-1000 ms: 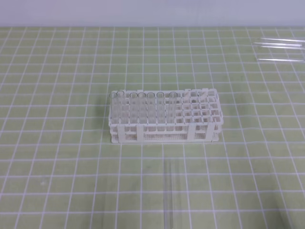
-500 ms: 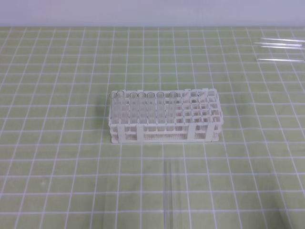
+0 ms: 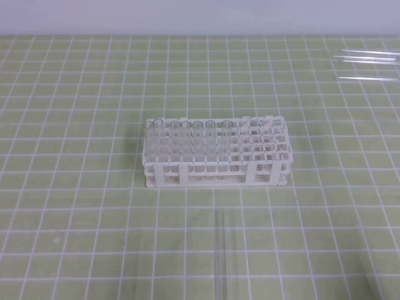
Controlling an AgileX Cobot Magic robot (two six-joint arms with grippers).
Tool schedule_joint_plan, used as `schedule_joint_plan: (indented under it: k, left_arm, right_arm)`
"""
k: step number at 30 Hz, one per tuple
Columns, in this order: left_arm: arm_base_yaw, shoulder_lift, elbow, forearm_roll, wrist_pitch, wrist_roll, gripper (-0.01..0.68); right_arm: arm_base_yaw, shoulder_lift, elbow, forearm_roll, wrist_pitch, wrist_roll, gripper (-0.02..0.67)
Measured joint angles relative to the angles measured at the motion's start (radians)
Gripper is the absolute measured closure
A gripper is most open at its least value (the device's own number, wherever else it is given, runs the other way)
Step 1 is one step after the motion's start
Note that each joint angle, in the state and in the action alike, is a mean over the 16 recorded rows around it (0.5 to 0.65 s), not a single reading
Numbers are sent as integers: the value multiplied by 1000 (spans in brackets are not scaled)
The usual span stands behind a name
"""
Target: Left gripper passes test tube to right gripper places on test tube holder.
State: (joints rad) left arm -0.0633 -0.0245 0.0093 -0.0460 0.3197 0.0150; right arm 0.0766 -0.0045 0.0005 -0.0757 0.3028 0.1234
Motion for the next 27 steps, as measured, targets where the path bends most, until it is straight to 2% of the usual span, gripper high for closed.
schedule_joint_plan:
  k: [27]
  left_arm:
    - [0, 7, -2, -8, 2, -13, 676]
  right_arm:
    - [0, 0, 0, 0, 0, 0, 666]
